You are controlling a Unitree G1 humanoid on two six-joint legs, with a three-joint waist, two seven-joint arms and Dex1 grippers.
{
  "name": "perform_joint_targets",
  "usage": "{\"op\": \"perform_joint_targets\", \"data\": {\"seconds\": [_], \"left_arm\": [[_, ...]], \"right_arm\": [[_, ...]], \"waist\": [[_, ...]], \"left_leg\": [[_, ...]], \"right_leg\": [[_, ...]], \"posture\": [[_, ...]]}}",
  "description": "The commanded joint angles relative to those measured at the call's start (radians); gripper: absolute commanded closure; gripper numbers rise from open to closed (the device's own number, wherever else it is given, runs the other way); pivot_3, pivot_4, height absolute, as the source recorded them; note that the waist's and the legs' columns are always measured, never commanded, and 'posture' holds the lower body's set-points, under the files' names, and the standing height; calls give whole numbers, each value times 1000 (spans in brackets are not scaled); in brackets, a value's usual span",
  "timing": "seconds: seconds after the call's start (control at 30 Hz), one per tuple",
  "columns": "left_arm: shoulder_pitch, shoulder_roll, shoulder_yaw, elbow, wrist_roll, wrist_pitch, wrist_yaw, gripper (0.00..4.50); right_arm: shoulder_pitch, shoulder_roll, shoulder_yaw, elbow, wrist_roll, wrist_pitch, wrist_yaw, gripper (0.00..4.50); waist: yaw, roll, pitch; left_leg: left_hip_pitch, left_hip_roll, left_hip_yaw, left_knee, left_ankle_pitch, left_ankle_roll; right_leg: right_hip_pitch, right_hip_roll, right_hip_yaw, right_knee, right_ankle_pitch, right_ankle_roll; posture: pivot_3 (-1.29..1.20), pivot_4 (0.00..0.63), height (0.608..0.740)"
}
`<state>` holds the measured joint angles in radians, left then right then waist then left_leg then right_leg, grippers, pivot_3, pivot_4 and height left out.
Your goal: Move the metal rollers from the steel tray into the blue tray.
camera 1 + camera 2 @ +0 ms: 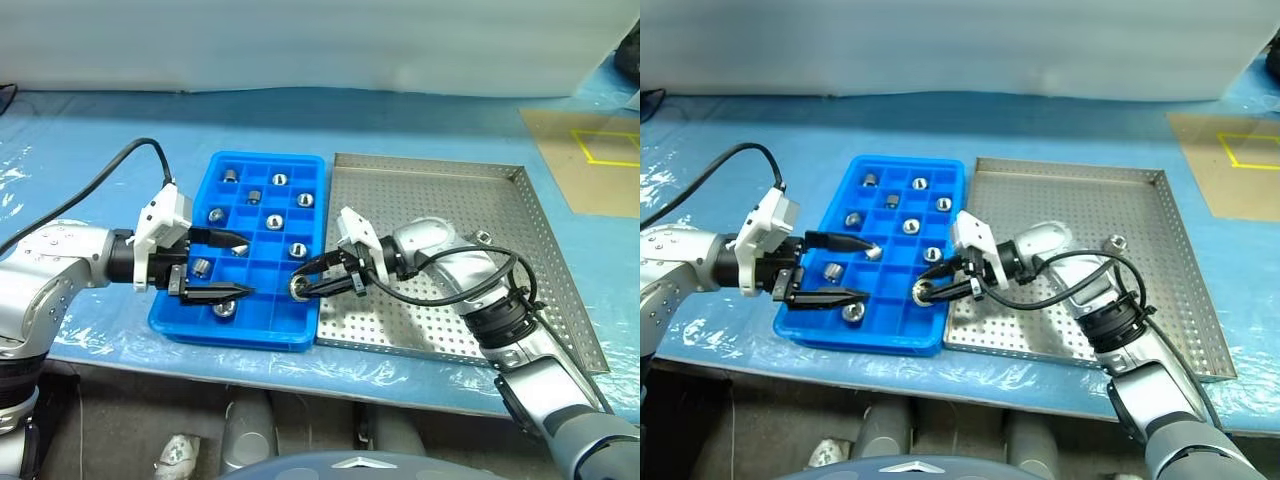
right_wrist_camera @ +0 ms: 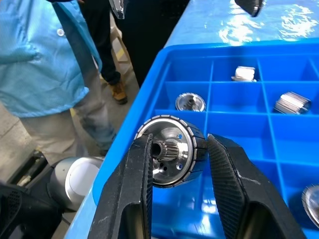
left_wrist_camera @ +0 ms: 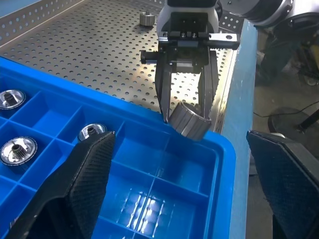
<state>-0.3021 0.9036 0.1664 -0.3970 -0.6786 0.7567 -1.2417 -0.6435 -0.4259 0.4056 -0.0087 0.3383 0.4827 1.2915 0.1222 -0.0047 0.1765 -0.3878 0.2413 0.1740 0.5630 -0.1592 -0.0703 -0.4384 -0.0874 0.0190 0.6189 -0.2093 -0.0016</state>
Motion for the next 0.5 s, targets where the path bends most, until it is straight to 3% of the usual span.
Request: {"op": "perform_joint_targets", "data": {"seconds": [0.03,0.37,0.4,0.5], "left_arm": [[6,17,12,-30,-27,2,15,26],[-15,14,0,-8,-29,-7,34,26],[-17,12,0,-5,-29,-8,37,26],[-19,11,-4,0,-28,-12,39,26]], "right_arm": [[-13,23,11,-1,-4,-20,5,3262],[-6,34,20,5,15,15,42,3262],[-5,34,20,3,20,25,44,2532],[-7,36,19,2,20,49,37,1635]], "waist": [[1,0,0],[1,0,0],[1,0,0],[1,0,0]], "left_leg": [[0,0,0,0,0,0],[0,0,0,0,2,-3],[0,0,-1,0,2,-3],[0,0,-1,0,2,-3]], "right_leg": [[0,0,0,0,0,0],[0,0,0,1,0,0],[0,0,0,1,0,0],[0,0,0,1,0,0]], "posture": [[186,150,740],[191,150,740],[190,150,740],[181,150,740]]}}
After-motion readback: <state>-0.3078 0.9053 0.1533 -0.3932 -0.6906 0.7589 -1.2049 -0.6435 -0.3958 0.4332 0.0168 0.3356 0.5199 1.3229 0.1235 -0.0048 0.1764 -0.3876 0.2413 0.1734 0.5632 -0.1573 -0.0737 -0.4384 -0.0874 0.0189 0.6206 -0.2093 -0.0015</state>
